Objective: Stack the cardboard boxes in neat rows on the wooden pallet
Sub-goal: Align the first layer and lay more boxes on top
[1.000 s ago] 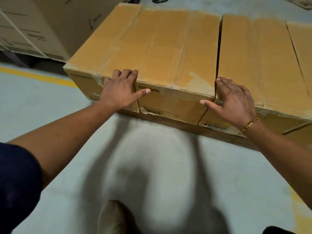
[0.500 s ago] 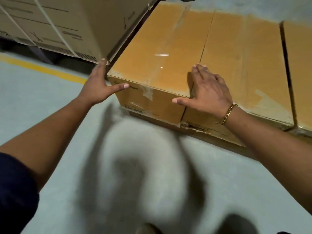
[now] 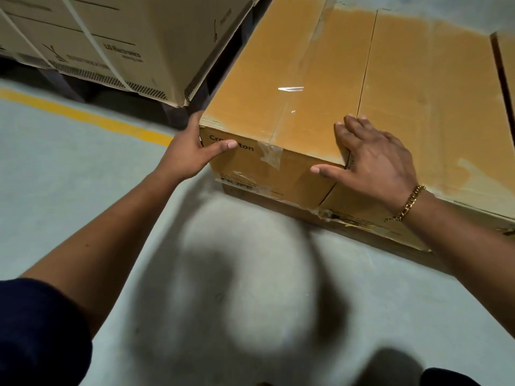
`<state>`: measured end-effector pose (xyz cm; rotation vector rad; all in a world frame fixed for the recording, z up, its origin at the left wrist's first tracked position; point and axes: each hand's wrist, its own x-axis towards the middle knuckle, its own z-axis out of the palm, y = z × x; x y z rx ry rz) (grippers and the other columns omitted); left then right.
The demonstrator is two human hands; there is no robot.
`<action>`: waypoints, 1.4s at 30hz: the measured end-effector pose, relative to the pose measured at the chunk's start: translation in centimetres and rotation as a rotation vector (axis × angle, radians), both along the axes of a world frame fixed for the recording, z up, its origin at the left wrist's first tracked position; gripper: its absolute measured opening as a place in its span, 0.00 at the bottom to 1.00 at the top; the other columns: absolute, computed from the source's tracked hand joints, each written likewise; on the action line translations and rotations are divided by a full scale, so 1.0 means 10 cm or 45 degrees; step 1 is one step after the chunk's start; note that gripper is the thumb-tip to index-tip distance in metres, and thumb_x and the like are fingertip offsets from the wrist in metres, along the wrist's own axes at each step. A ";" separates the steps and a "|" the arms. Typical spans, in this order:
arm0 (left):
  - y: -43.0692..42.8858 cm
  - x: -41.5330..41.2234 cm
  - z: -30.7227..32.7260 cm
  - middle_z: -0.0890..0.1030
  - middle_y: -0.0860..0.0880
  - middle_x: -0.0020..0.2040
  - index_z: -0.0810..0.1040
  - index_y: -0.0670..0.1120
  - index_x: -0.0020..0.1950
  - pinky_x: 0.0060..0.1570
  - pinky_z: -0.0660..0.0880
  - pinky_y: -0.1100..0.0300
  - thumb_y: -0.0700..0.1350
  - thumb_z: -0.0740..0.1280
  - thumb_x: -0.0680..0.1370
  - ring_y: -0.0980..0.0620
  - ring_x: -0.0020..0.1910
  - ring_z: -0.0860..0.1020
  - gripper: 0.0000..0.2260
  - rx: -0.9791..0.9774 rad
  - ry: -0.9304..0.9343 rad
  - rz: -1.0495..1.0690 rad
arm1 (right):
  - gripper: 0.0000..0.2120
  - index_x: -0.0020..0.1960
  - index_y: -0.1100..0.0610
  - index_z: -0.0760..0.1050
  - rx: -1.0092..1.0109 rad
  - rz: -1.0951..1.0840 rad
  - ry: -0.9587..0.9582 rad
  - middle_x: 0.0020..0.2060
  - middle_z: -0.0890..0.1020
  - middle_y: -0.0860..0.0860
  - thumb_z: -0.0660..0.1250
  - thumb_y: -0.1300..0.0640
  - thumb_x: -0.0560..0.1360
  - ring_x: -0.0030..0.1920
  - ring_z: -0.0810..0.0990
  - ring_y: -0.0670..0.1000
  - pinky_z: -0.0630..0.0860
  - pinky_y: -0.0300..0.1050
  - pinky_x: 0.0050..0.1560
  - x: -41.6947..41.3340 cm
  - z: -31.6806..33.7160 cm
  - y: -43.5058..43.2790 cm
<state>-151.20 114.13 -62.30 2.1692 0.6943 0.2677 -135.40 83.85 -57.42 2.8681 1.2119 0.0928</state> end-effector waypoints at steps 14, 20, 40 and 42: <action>0.05 0.11 0.03 0.79 0.53 0.64 0.62 0.55 0.78 0.61 0.76 0.51 0.68 0.73 0.72 0.47 0.59 0.78 0.41 0.018 0.046 -0.023 | 0.46 0.80 0.50 0.60 0.058 -0.025 -0.004 0.81 0.61 0.51 0.46 0.21 0.73 0.80 0.58 0.54 0.64 0.60 0.75 -0.01 -0.05 0.01; 0.07 0.12 0.03 0.74 0.52 0.70 0.58 0.61 0.78 0.64 0.77 0.41 0.80 0.67 0.66 0.47 0.67 0.74 0.46 -0.172 0.065 0.003 | 0.48 0.82 0.55 0.56 0.065 -0.037 0.083 0.82 0.54 0.51 0.53 0.23 0.74 0.82 0.54 0.51 0.58 0.55 0.78 -0.01 0.00 -0.03; -1.26 0.81 0.38 0.49 0.49 0.85 0.51 0.55 0.85 0.80 0.47 0.39 0.73 0.55 0.77 0.47 0.84 0.46 0.41 1.066 -0.043 -0.873 | 0.58 0.83 0.50 0.50 0.007 -0.117 0.163 0.83 0.50 0.48 0.47 0.15 0.65 0.82 0.49 0.51 0.53 0.57 0.80 0.08 0.09 -0.81; -1.39 0.94 0.35 0.45 0.50 0.85 0.45 0.56 0.85 0.80 0.46 0.38 0.77 0.52 0.76 0.47 0.84 0.44 0.43 1.136 0.062 -0.961 | 0.56 0.83 0.48 0.51 -0.002 -0.148 0.156 0.83 0.51 0.47 0.47 0.16 0.65 0.82 0.50 0.52 0.54 0.59 0.79 0.09 0.07 -0.91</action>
